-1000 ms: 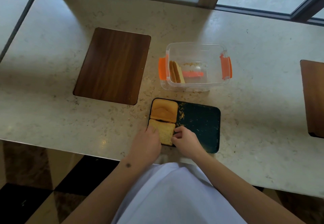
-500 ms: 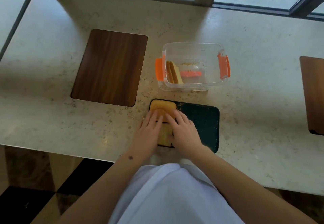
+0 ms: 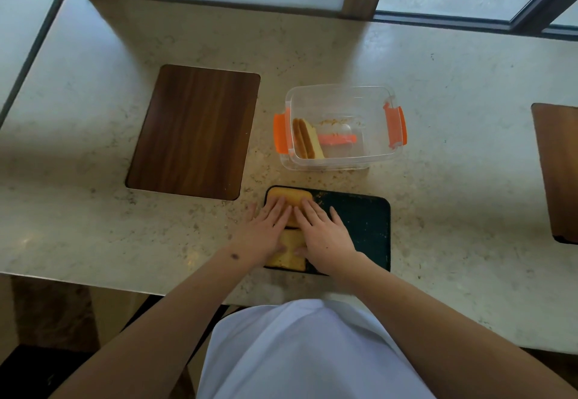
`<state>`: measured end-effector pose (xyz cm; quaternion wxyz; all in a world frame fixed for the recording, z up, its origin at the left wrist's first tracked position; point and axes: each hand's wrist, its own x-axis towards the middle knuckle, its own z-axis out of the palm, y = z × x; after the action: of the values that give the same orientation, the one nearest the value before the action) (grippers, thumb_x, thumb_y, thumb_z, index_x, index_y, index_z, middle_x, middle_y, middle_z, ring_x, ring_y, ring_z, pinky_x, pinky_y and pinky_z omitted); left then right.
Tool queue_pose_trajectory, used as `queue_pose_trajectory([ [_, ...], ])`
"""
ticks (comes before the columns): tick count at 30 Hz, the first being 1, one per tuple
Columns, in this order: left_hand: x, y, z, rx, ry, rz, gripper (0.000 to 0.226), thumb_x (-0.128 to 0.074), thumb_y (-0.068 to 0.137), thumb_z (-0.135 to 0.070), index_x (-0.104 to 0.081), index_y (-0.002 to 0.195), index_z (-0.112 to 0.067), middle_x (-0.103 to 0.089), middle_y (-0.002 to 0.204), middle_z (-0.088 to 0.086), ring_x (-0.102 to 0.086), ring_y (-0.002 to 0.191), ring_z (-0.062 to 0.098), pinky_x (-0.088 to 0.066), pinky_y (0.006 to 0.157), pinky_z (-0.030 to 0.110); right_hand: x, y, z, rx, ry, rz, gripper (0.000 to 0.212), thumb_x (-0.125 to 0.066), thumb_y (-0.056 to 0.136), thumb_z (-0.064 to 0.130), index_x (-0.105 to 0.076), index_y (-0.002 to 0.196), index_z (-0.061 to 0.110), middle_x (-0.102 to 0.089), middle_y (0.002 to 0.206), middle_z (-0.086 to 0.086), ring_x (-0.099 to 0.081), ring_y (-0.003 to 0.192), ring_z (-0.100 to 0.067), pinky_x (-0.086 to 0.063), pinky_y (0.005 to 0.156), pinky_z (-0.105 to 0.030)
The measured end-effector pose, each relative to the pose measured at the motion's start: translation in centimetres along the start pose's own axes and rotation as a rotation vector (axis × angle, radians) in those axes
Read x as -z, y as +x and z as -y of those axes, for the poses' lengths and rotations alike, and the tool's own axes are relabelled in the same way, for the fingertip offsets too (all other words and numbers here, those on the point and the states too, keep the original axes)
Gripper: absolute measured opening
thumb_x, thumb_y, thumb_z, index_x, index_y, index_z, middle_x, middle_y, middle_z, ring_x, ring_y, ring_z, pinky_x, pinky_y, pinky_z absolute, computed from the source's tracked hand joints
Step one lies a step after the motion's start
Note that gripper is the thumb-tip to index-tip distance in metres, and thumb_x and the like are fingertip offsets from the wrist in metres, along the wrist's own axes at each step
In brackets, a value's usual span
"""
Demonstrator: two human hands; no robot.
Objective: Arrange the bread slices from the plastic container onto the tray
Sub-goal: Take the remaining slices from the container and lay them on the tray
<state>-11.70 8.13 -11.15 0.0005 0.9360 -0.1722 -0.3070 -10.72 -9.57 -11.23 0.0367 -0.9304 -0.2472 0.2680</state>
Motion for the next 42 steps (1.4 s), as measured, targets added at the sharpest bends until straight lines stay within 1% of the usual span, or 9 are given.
queue_pose_trajectory([
  [7, 0.8, 0.3, -0.3, 0.01, 0.013, 0.036, 0.087, -0.049, 0.098, -0.047, 0.006, 0.157, -0.015, 0.013, 0.166, 0.009, 0.012, 0.151, 0.025, 0.0, 0.121, 0.053, 0.7, 0.5, -0.2, 0.028, -0.019, 0.023, 0.09, -0.057, 0.095, 0.054, -0.009, 0.162, 0.017, -0.005, 0.171, -0.008, -0.005, 0.156, -0.024, -0.01, 0.125, -0.052],
  [10, 2.7, 0.0, -0.6, 0.01, -0.089, -0.001, 0.073, -0.048, 0.099, -0.041, -0.012, 0.158, -0.015, 0.0, 0.167, 0.01, 0.001, 0.152, 0.028, -0.011, 0.12, 0.051, 2.4, 0.3, -0.5, 0.041, 0.129, 0.023, 0.079, -0.055, 0.097, 0.052, -0.019, 0.159, 0.02, -0.02, 0.168, -0.008, -0.027, 0.15, -0.029, -0.031, 0.118, -0.051],
  [14, 6.8, -0.5, -2.4, 0.067, -0.443, -0.508, 0.033, -0.05, 0.097, -0.019, -0.055, 0.129, -0.012, -0.051, 0.136, 0.012, -0.056, 0.105, 0.021, -0.046, 0.081, 0.025, 6.9, 0.6, -1.7, 0.011, 0.294, -0.224, 0.032, -0.054, 0.099, 0.036, -0.055, 0.126, 0.02, -0.065, 0.121, -0.002, -0.066, 0.1, -0.022, -0.059, 0.08, -0.042],
  [18, 12.5, 0.1, -4.7, 0.173, -0.861, -0.784, 0.035, -0.057, 0.096, -0.021, -0.054, 0.13, -0.014, -0.058, 0.112, -0.004, -0.056, 0.088, 0.002, -0.046, 0.075, 0.013, 12.0, 1.8, -3.6, -0.059, 0.532, -0.487, 0.017, -0.057, 0.099, 0.022, -0.066, 0.11, 0.012, -0.073, 0.095, -0.002, -0.065, 0.072, -0.009, -0.059, 0.065, -0.025],
  [25, 20.1, 4.7, -4.5, 0.464, -1.611, -0.261, 0.045, -0.054, 0.087, -0.034, -0.059, 0.125, -0.01, -0.061, 0.121, 0.011, -0.057, 0.112, 0.027, -0.044, 0.102, 0.048, 15.6, 7.8, -6.4, -0.233, 0.5, -0.249, 0.041, -0.057, 0.096, 0.035, -0.062, 0.126, 0.009, -0.07, 0.118, -0.005, -0.064, 0.097, -0.02, -0.054, 0.079, -0.032],
  [31, 22.0, 7.8, -5.0, 0.584, -1.681, -0.219, 0.048, -0.047, 0.093, -0.042, -0.05, 0.128, -0.009, -0.05, 0.125, 0.008, -0.048, 0.116, 0.025, -0.038, 0.107, 0.042, 14.6, 11.2, -7.8, -0.362, 0.63, 0.017, 0.081, -0.062, 0.087, 0.058, -0.048, 0.144, 0.002, -0.063, 0.134, -0.016, -0.064, 0.111, -0.032, -0.054, 0.077, -0.036],
  [35, 21.8, 9.2, -5.6, 0.685, -1.688, -0.159, 0.07, -0.043, 0.091, -0.054, -0.041, 0.145, -0.01, -0.049, 0.14, 0.015, -0.048, 0.126, 0.031, -0.039, 0.109, 0.047, 14.4, 12.1, -8.5, -0.44, 0.75, 0.116, 0.057, -0.063, 0.09, 0.044, -0.057, 0.131, 0.005, -0.064, 0.123, -0.012, -0.065, 0.096, -0.026, -0.053, 0.06, -0.031],
  [38, 21.9, 10.2, -6.5, 0.701, -1.663, -0.194, 0.066, -0.041, 0.09, -0.055, -0.048, 0.139, -0.012, -0.059, 0.123, 0.013, -0.058, 0.11, 0.031, -0.048, 0.1, 0.047, 14.3, 12.9, -9.2, -0.422, 0.81, 0.11, 0.024, -0.057, 0.091, 0.032, -0.063, 0.097, 0.01, -0.068, 0.095, -0.009, -0.063, 0.077, -0.021, -0.055, 0.06, -0.034],
  [42, 21.4, 11.5, -7.5, 0.729, -1.517, -0.199, 0.056, -0.04, 0.092, -0.045, -0.052, 0.133, -0.009, -0.065, 0.112, 0.015, -0.063, 0.096, 0.029, -0.053, 0.091, 0.046, 14.6, 12.4, -9.7, -0.41, 0.803, 0.097, 0.022, -0.048, 0.098, 0.018, -0.056, 0.079, 0.01, -0.06, 0.076, -0.005, -0.059, 0.075, -0.02, -0.05, 0.061, -0.028],
])
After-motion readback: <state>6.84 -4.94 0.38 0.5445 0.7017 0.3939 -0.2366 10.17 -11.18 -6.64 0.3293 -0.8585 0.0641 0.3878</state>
